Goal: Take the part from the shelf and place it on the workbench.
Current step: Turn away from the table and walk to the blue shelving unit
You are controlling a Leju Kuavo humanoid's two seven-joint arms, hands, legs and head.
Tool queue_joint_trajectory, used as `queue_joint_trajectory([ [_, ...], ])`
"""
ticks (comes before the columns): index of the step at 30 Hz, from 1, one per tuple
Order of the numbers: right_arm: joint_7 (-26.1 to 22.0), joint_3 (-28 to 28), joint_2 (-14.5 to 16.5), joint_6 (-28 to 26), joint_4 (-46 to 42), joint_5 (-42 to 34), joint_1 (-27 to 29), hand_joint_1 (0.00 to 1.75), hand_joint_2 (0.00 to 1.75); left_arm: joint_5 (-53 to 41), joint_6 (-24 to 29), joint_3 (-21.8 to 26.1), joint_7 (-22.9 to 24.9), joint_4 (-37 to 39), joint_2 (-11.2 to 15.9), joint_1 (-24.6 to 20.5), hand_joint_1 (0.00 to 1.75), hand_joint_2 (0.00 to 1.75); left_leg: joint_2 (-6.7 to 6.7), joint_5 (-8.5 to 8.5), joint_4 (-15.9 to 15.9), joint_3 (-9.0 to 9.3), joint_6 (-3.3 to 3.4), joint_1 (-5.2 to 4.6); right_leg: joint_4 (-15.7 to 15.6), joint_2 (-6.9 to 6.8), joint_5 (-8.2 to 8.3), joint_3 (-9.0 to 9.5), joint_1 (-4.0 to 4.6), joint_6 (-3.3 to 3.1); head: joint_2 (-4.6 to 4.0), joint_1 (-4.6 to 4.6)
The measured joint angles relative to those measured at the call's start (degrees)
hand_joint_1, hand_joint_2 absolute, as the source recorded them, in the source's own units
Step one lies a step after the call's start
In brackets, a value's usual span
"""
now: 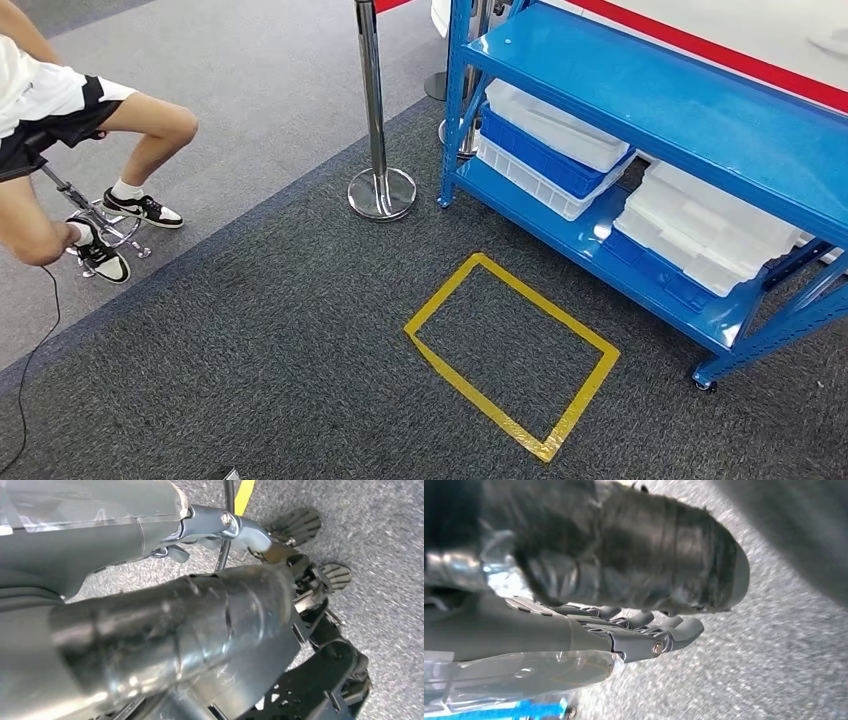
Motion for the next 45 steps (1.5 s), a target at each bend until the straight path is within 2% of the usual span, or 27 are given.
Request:
queue_joint_trajectory([
  [2,0.0,0.0,0.2,0.0,0.0,0.0,0.0,0.00,0.00,0.0,0.0,0.0,0.0,0.0,0.2,0.0,0.00,0.00,-0.04,0.55,-1.1,0.50,0.29,-0.24,-1.0,0.03,0.44,0.52,-0.24,0.06,0.00,-0.03],
  [4,0.1,0.0,0.2,-0.1,0.0,0.0,-0.1,0.00,0.00,0.3,-0.4,0.0,0.3,0.0,0.3,-0.1,0.00,0.00,0.21,1.84,-5.3,2.81,0.84,0.10,-1.6,0.11,0.80,0.94,-0.02,0.04,0.00,0.03],
  [5,0.1,0.0,0.1,-0.3,0.0,-0.1,-0.1,0.00,0.00,0.6,-0.7,0.1,0.5,0.0,0.3,-0.2,0.00,0.00,0.44,2.40,-7.4,4.16,1.01,0.40,-0.6,0.26,0.37,0.40,0.10,0.07,0.00,0.07],
  [7,0.1,0.0,-0.1,-0.6,0.0,-0.1,0.0,0.00,0.00,1.0,-1.9,0.4,1.1,0.2,0.3,-0.5,0.00,0.00,1.02,2.84,-9.7,5.82,0.70,0.86,5.6,0.56,-2.00,-3.18,-0.08,0.39,0.00,0.14],
  [9,0.1,0.0,-0.1,-0.7,0.0,-0.1,0.2,0.00,0.00,1.2,-2.8,0.7,1.3,0.6,0.3,-0.6,0.00,0.00,1.62,2.35,-9.9,6.50,-0.15,1.34,11.4,0.60,-3.30,-6.96,-0.81,1.24,0.00,0.15],
  [10,0.1,0.0,-0.2,-0.7,0.0,-0.1,0.3,0.00,0.00,1.2,-3.0,0.7,1.3,0.9,0.2,-0.6,0.00,0.00,1.92,1.88,-9.8,6.91,-0.77,1.71,11.7,0.47,-2.44,-7.48,-1.31,1.81,0.00,0.15],
  [13,0.1,-0.1,-0.1,-0.7,0.0,-0.1,0.5,0.00,0.00,1.3,-3.3,0.9,1.4,1.6,0.2,-0.6,0.00,0.00,2.89,-0.67,-7.8,8.09,-3.43,3.03,3.5,-1.56,2.41,-4.16,-2.81,3.92,0.00,0.25],
  [15,0.0,-0.1,0.2,-0.7,0.0,-0.1,0.5,0.00,0.00,1.3,-3.3,1.0,1.5,2.0,0.5,-0.6,0.00,0.00,3.53,-2.98,-5.7,8.41,-4.97,3.39,1.5,-2.47,1.86,-2.85,-2.88,3.04,0.00,0.25],
  [17,0.0,-0.1,0.1,-0.7,0.0,-0.1,0.4,0.00,0.00,1.4,-3.4,1.1,1.5,2.2,0.6,-0.9,0.00,0.00,3.91,-4.51,-5.0,9.27,-5.59,3.80,2.9,-1.47,-0.31,-2.77,-2.35,0.65,0.00,0.13],
  [18,0.1,-0.1,-0.1,-0.7,0.0,-0.1,0.4,0.00,0.00,1.4,-3.4,1.1,1.5,2.2,0.4,-1.2,0.00,0.00,3.76,-5.04,-4.9,9.99,-5.69,4.11,3.2,-0.84,-1.16,-2.39,-2.09,-0.11,0.00,0.09],
  [20,0.0,-0.1,-0.2,-0.8,-0.1,-0.1,0.3,0.00,0.00,1.4,-3.4,1.2,1.5,2.2,0.0,-1.8,0.00,0.00,2.22,-6.76,-1.3,8.96,-5.17,4.26,3.4,0.21,-2.56,-1.01,-1.54,-1.24,0.00,-0.02],
  [21,0.0,-0.2,-0.3,-0.8,-0.1,-0.1,0.2,0.00,0.00,1.4,-3.5,1.2,1.4,2.2,-0.1,-2.0,0.00,0.00,1.15,-7.85,2.7,6.68,-4.64,3.93,3.1,0.66,-3.09,-0.15,-1.30,-1.69,0.00,-0.07],
  [23,0.0,-0.2,-0.2,-0.9,-0.1,-0.1,0.1,0.00,0.00,1.4,-3.6,1.2,1.4,2.3,-0.1,-1.7,0.00,0.00,-0.22,-9.40,12.9,-0.85,-3.55,2.64,2.3,1.90,-3.98,1.66,-0.90,-2.33,0.00,-0.15],
  [24,0.0,-0.2,-0.2,-0.9,-0.1,-0.2,0.1,0.00,0.00,1.4,-3.5,1.2,1.4,2.4,-0.1,-1.5,0.00,0.00,-0.54,-8.91,16.5,-4.59,-2.98,1.92,1.8,2.81,-4.45,2.70,-0.74,-2.56,0.00,-0.14],
  [26,0.0,-0.3,-0.1,-0.9,-0.1,-0.6,0.4,0.00,0.00,1.3,-3.5,1.2,1.4,2.8,0.0,-0.9,0.00,0.00,-1.13,-3.54,16.3,-9.40,-1.19,0.19,0.7,4.56,-5.61,5.34,-0.57,-2.83,0.00,-0.16],
  [28,0.0,-0.5,0.1,-0.9,0.0,-1.4,1.0,0.00,0.00,1.3,-3.6,1.2,1.3,3.3,0.1,-0.8,0.00,0.00,-2.32,5.51,7.9,-10.34,1.62,-2.11,-0.6,5.87,-6.74,8.07,-0.52,-2.76,0.00,-0.15],
  [29,-0.1,-0.7,0.3,-0.8,0.0,-1.7,1.3,0.00,0.00,1.2,-3.8,1.2,1.2,3.6,0.3,-0.8,0.00,0.00,-2.96,8.65,4.1,-10.03,2.88,-2.97,-1.1,6.55,-7.31,9.12,-0.37,-2.45,0.00,-0.16],
  [30,-0.1,-1.0,0.6,-0.7,0.0,-1.9,1.6,0.00,0.00,1.1,-4.0,1.2,1.0,4.0,0.5,-0.9,0.00,0.00,-3.53,10.39,1.7,-9.66,3.69,-3.60,-1.6,7.05,-7.82,9.96,-0.37,-2.01,0.00,-0.12],
  [31,-0.2,-1.2,0.8,-0.7,0.0,-2.0,1.7,0.00,0.00,1.0,-4.3,1.2,0.9,4.3,0.7,-1.1,0.00,0.00,-3.91,10.73,0.9,-9.36,4.10,-3.87,-2.2,7.48,-8.30,10.61,-0.42,-1.51,0.00,-0.14],
  [33,-0.4,-1.4,1.0,-0.7,0.0,-1.9,1.7,0.00,0.00,1.0,-4.8,1.4,0.8,4.7,0.8,-1.5,0.00,0.00,-3.63,9.84,0.3,-8.06,3.97,-3.45,-4.2,7.76,-9.00,12.59,-0.37,-0.87,0.00,-0.15],
  [35,-0.5,-1.6,0.9,-0.9,0.0,-1.7,1.3,0.00,0.00,1.0,-5.1,1.8,0.7,4.8,0.5,-1.8,0.00,0.00,-3.10,8.64,-2.7,-5.26,3.43,-2.75,-4.1,5.35,-10.05,13.50,0.22,-0.66,0.00,-0.01],
  [37,-0.7,-1.7,0.7,-0.9,0.0,-1.7,0.9,0.00,0.00,1.0,-5.2,2.0,0.6,4.9,0.1,-2.0,0.00,0.00,-2.62,7.44,-5.1,-2.87,2.92,-2.33,1.9,2.25,-12.04,9.89,0.52,-0.39,0.00,0.20],
  [39,-0.8,-1.8,0.6,-1.0,0.0,-1.7,0.6,0.00,0.00,1.0,-5.2,2.1,0.6,5.1,-0.3,-1.8,0.00,0.00,-2.13,6.42,-5.5,-1.59,2.65,-2.08,9.5,1.45,-12.66,3.60,0.42,0.12,0.00,0.24],
  [41,-0.9,-1.8,0.4,-1.2,0.0,-1.7,0.6,0.00,0.00,1.0,-4.9,2.1,0.6,5.3,-0.7,-1.5,0.00,0.00,-1.79,4.93,-5.3,-0.10,1.92,-1.72,10.3,1.25,-8.64,-0.15,-0.08,1.07,0.00,0.24],
  [43,-0.9,-2.0,0.4,-1.5,0.0,-1.7,1.1,0.00,0.00,1.0,-4.4,2.2,0.6,5.5,-0.9,-1.3,0.00,0.00,-1.82,3.21,-4.3,1.06,1.06,-1.36,5.4,0.70,-2.43,-0.82,-0.92,2.27,0.00,0.25],
  [44,-0.9,-2.1,0.5,-1.6,0.1,-1.7,1.4,0.00,0.00,1.0,-4.1,2.3,0.5,5.7,-0.9,-1.3,0.00,0.00,-1.90,2.35,-3.3,1.17,0.65,-1.33,3.4,0.40,-0.51,-0.76,-1.15,2.53,0.00,0.29],
  [45,-0.9,-2.2,0.5,-1.7,0.1,-1.7,1.6,0.00,0.00,1.0,-3.9,2.4,0.5,5.8,-0.9,-1.3,0.00,0.00,-1.99,1.73,-2.3,0.91,0.32,-1.38,2.1,0.22,-0.01,-0.61,-1.20,2.26,0.00,0.32],
])
